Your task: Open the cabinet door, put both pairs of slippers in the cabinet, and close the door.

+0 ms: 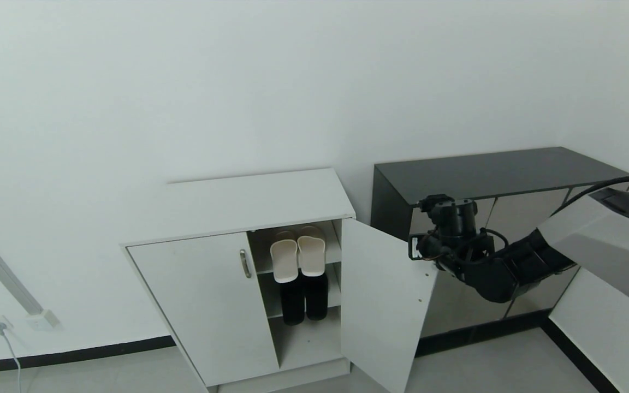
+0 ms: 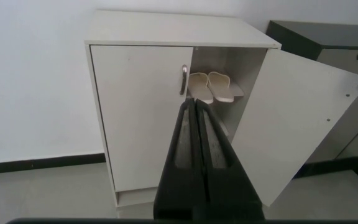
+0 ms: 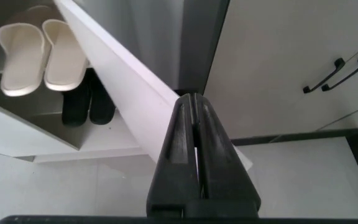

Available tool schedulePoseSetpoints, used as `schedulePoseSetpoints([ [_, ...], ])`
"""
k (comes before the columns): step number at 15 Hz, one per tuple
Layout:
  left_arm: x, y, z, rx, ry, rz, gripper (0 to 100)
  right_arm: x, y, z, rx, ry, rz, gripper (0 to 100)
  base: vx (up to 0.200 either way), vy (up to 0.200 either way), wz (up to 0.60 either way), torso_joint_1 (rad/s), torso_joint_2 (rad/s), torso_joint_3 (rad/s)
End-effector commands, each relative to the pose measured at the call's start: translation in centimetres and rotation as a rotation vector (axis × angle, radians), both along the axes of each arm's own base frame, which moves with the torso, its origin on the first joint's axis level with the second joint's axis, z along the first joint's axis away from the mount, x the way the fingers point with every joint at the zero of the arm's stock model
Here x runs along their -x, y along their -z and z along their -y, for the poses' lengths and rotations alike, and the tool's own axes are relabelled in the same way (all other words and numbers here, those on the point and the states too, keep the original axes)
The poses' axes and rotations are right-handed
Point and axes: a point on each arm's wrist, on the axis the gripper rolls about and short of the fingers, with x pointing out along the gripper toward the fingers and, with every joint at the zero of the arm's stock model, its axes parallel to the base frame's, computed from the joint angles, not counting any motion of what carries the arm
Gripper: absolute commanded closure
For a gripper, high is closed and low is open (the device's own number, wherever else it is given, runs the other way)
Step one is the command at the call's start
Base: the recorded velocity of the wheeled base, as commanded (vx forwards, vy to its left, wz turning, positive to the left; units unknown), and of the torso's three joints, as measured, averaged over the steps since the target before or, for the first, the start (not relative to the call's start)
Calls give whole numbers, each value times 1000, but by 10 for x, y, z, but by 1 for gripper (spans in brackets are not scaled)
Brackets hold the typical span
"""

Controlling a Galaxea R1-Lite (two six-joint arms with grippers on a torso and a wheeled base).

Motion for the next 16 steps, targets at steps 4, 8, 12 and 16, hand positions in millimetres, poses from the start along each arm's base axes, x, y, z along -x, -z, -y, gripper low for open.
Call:
schedulePoseSetpoints([
  [4, 0, 0, 0, 1, -1, -1, 100, -12, 24, 0, 17, 11, -36, 100, 0, 0, 0, 0, 0, 0],
  [8, 0, 0, 0, 1, -1, -1, 100, -6, 23, -2, 21, -1, -49, 100, 0, 0, 0, 0, 0, 0],
  [12, 0, 0, 0, 1, -1, -1, 100, 35, 1, -22, 21, -85, -44, 100, 0, 0, 0, 0, 0, 0],
  [16, 0, 0, 0, 1, -1, -1, 100, 89, -25, -36, -11, -169, -21, 100, 0, 0, 0, 0, 0, 0],
])
